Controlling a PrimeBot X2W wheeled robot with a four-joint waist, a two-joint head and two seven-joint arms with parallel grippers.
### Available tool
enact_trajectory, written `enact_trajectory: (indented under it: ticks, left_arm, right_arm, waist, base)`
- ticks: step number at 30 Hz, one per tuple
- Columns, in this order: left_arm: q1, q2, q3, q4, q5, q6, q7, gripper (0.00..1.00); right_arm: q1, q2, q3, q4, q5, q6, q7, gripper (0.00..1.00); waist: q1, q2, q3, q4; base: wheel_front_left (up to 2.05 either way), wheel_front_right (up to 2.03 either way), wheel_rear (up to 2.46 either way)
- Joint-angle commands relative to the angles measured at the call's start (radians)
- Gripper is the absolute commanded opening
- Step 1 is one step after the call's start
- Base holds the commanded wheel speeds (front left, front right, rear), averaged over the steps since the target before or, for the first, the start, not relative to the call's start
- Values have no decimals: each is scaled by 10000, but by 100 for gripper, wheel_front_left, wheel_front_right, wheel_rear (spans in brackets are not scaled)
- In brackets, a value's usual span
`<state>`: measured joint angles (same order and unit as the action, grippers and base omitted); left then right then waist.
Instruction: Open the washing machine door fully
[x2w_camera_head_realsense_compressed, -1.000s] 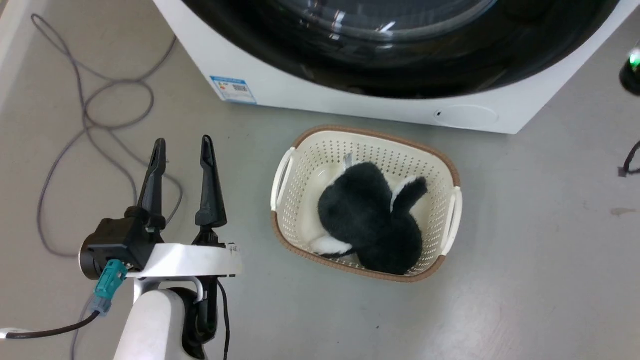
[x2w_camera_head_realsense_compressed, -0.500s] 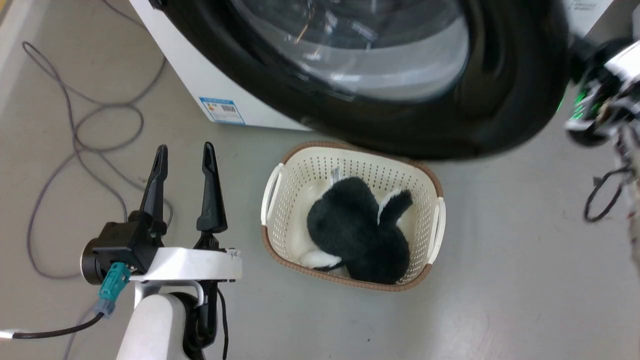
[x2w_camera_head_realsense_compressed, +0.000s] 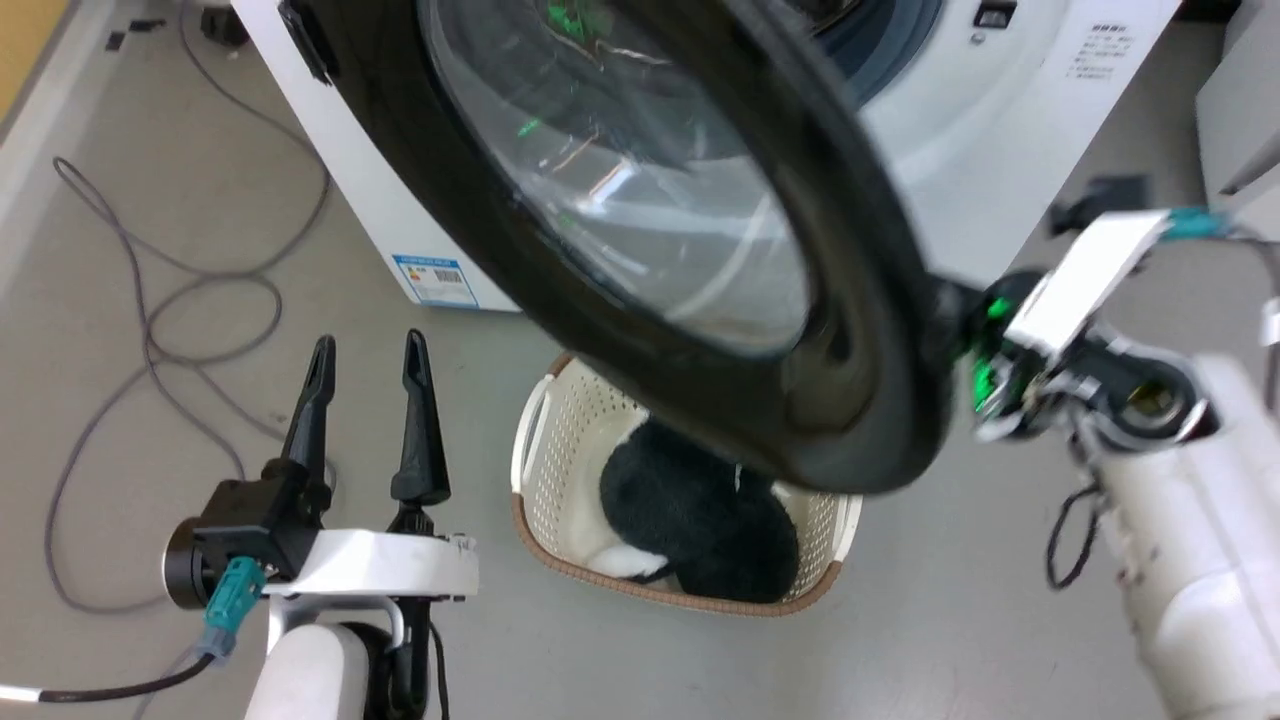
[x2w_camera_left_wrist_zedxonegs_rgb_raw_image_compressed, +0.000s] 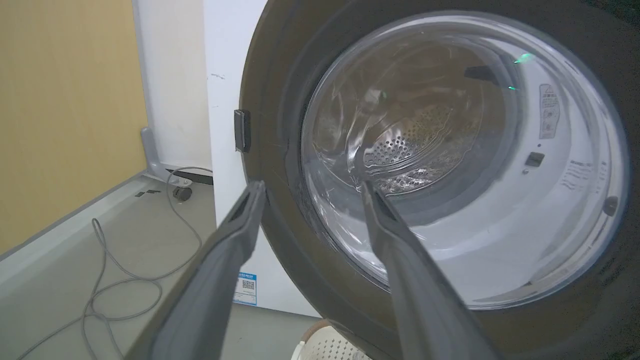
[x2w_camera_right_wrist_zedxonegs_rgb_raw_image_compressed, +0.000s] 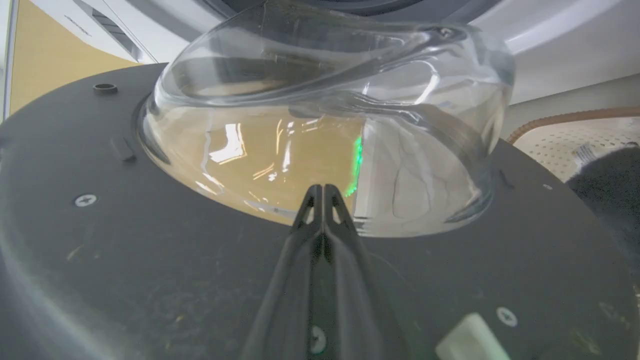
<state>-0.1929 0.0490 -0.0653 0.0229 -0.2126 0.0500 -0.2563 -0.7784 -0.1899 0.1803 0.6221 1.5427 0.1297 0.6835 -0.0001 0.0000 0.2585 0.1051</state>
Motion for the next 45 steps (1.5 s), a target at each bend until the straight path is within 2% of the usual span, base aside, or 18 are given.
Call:
enact_trajectory:
  ticks: [1, 17, 34, 36, 45]
  left_arm:
    - [146, 12, 18, 17, 74, -5, -55, 100]
    - [721, 12, -104, 170, 152, 34, -55, 100]
    - [1226, 12, -149, 300, 175, 98, -55, 100]
    - [1311, 12, -139, 330, 189, 105, -55, 100]
    - [1795, 12, 53, 365, 302, 136, -55, 100]
  right_arm:
    - [371, 152, 144, -171, 54, 10, 125, 0]
    - [2649, 878, 1282, -1398, 219, 10, 1038, 0]
    - [4333, 1346, 2197, -2572, 861, 10, 990, 0]
    - [4455, 1355, 2186, -2678, 846, 10, 820, 0]
    - [5317, 1356, 411, -3560, 810, 10, -1551, 0]
  waist:
    - [1, 0, -114, -10]
    - [1, 0, -1082, 170]
    - [1, 0, -1860, 371]
    - [1, 0, -1982, 355]
    - [1, 0, -2627, -3]
  base:
    - [0, 0, 0]
    - [0, 0, 0]
    - [0, 0, 0]
    - [0, 0, 0]
    - [0, 0, 0]
